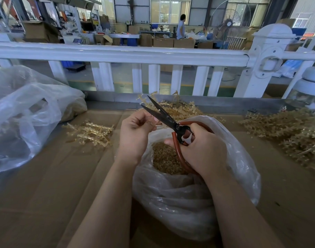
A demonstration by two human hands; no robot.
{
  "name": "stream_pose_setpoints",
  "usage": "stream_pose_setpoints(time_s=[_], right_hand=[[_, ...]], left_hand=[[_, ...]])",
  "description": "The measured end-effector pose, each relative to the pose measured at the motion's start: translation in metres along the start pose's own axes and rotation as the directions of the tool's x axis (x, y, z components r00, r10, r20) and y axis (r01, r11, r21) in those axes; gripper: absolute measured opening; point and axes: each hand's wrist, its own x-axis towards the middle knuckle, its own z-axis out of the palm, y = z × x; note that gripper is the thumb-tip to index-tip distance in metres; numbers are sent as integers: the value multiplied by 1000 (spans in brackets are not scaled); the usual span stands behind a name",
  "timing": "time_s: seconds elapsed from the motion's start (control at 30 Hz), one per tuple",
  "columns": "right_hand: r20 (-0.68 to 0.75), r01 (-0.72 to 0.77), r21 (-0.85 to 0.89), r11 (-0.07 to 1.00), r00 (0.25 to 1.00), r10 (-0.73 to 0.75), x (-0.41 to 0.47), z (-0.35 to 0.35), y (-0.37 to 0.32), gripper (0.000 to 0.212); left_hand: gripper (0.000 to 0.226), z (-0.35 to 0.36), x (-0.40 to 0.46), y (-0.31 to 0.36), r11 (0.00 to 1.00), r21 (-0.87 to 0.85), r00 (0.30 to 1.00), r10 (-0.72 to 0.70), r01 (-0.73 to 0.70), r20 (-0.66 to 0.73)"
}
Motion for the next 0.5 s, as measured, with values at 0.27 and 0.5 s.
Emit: stream_pose_setpoints(time_s=[0.27,0.5], right_hand=[[18,-17,-17,1000,1000,17,1,0,1,70],[34,-43,9,999,998,43,0,0,0,79]], left_hand=[[20,-1,1,-2,1000,-12,1000,-16,16,-2],[20,-1,0,-1,996,-85,1000,-30,30,9]])
